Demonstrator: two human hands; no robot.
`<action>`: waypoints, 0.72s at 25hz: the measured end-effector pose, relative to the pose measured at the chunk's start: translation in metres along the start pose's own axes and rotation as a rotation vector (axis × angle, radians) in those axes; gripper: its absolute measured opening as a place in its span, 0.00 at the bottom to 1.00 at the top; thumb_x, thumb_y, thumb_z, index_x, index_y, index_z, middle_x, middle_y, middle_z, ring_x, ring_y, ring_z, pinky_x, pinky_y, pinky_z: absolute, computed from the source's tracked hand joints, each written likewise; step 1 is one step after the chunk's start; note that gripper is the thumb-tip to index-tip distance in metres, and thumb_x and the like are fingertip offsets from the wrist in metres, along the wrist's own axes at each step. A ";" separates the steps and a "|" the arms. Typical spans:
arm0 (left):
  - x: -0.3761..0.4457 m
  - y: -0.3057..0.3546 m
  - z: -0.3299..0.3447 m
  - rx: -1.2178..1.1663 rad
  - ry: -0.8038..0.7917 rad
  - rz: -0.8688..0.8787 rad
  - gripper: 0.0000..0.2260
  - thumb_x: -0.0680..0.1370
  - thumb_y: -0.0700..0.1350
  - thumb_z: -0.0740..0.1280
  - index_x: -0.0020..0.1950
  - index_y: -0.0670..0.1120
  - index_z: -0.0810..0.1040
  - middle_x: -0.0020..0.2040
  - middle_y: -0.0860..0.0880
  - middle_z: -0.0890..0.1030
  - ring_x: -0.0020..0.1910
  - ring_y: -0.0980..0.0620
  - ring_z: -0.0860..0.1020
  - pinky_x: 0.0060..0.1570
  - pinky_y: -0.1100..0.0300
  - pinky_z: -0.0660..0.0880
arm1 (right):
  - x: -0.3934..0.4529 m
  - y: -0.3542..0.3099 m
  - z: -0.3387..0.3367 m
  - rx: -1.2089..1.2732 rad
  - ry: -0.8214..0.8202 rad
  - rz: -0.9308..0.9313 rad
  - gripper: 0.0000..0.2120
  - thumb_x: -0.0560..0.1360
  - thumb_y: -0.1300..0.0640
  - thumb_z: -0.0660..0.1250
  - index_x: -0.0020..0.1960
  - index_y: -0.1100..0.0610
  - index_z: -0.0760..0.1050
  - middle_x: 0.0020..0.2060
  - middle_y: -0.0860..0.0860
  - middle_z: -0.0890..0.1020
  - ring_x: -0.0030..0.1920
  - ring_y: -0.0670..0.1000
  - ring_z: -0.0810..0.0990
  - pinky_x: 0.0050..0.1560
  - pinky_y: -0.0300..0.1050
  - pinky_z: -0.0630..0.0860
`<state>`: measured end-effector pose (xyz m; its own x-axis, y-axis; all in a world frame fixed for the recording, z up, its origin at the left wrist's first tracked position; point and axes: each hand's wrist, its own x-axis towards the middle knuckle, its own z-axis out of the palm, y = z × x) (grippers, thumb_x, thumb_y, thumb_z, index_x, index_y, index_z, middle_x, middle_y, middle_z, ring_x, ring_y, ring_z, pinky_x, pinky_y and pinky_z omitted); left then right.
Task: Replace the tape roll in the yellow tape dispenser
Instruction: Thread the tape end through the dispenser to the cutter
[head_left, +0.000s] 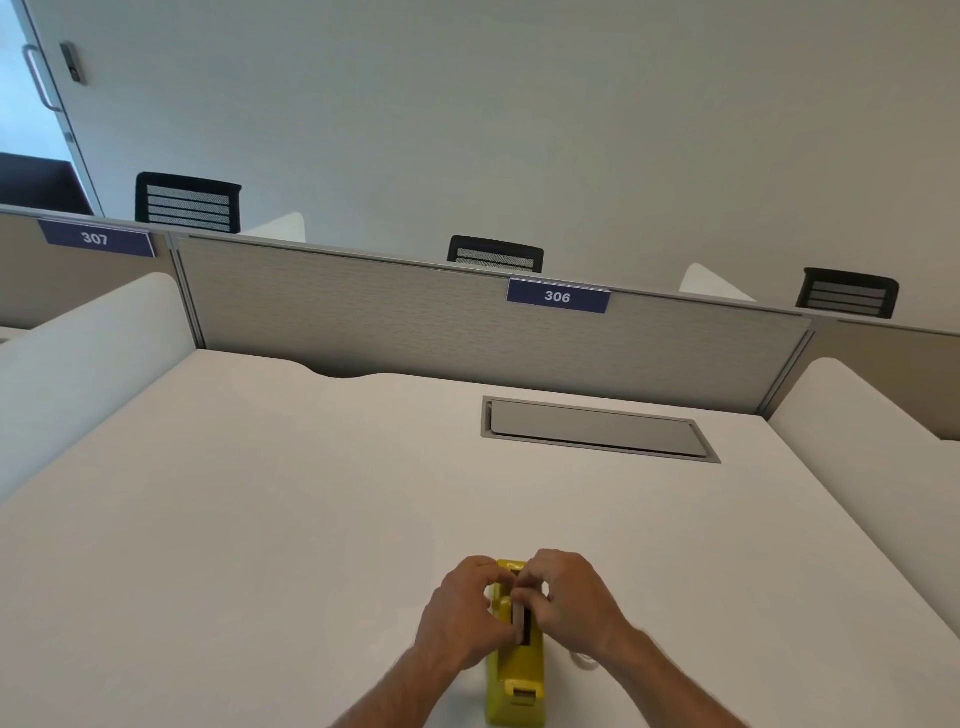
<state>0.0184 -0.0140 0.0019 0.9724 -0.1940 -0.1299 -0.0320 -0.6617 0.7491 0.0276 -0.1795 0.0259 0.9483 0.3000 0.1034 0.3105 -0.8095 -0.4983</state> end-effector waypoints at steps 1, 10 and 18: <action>0.000 0.001 0.000 -0.001 -0.002 -0.004 0.27 0.61 0.55 0.78 0.59 0.60 0.78 0.65 0.60 0.73 0.55 0.55 0.78 0.56 0.55 0.81 | 0.001 0.001 -0.001 0.010 0.015 0.015 0.03 0.72 0.53 0.71 0.41 0.51 0.82 0.37 0.45 0.82 0.39 0.46 0.78 0.42 0.47 0.79; -0.002 -0.006 -0.008 -0.063 -0.110 0.051 0.37 0.63 0.52 0.81 0.69 0.60 0.71 0.70 0.58 0.71 0.57 0.55 0.76 0.55 0.64 0.79 | -0.002 -0.001 -0.002 -0.015 0.072 -0.003 0.04 0.76 0.54 0.67 0.42 0.50 0.77 0.39 0.43 0.79 0.40 0.47 0.77 0.40 0.44 0.79; -0.003 -0.004 -0.020 0.296 -0.244 0.070 0.48 0.65 0.59 0.79 0.78 0.61 0.56 0.80 0.59 0.58 0.74 0.50 0.67 0.72 0.47 0.70 | -0.021 0.002 0.002 -0.039 0.060 -0.059 0.04 0.77 0.53 0.68 0.44 0.51 0.78 0.39 0.41 0.75 0.41 0.43 0.73 0.42 0.39 0.74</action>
<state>0.0202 0.0040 0.0127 0.8832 -0.3888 -0.2623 -0.1962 -0.8143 0.5463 0.0078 -0.1869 0.0211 0.9300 0.3182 0.1839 0.3675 -0.8108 -0.4557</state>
